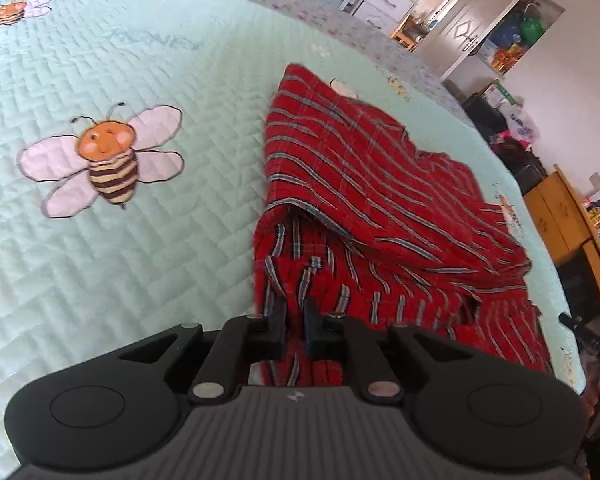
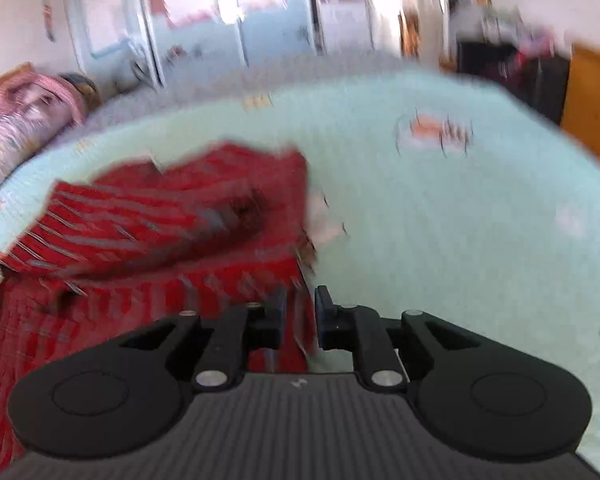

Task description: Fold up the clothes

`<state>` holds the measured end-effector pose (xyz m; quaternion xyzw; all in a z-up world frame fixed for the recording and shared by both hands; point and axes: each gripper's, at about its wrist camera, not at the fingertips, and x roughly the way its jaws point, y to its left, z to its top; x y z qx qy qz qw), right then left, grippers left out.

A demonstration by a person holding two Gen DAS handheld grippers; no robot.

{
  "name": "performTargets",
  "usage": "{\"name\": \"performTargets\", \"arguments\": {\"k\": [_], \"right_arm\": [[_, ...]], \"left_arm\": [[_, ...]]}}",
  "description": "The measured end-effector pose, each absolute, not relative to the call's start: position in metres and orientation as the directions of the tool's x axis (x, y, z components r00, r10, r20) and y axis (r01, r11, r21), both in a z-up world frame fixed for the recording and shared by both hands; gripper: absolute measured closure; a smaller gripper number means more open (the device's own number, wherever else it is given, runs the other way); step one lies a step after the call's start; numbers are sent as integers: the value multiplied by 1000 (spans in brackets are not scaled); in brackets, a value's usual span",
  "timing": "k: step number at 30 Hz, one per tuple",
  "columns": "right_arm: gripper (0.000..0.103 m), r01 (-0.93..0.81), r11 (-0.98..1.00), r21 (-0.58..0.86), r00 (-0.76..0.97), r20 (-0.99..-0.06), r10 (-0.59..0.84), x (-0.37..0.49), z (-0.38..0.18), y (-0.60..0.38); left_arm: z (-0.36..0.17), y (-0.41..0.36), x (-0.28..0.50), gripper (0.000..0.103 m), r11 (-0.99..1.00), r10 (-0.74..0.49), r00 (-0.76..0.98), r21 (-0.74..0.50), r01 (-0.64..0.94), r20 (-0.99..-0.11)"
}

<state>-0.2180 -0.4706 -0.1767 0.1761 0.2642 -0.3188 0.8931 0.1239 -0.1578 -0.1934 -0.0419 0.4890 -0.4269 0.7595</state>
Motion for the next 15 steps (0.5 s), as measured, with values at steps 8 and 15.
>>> {"name": "performTargets", "arguments": {"k": [8,15], "right_arm": [[56,511,818,264,804,-483,-346,-191,-148,-419],[53,420,762,493,826,-555,-96,-132,-193,-407]], "left_arm": [[-190,-138,124,84,628,-711,150,-525,575,-687],[-205,-163,129,84,677,-646,156,-468,568,-747]]}}
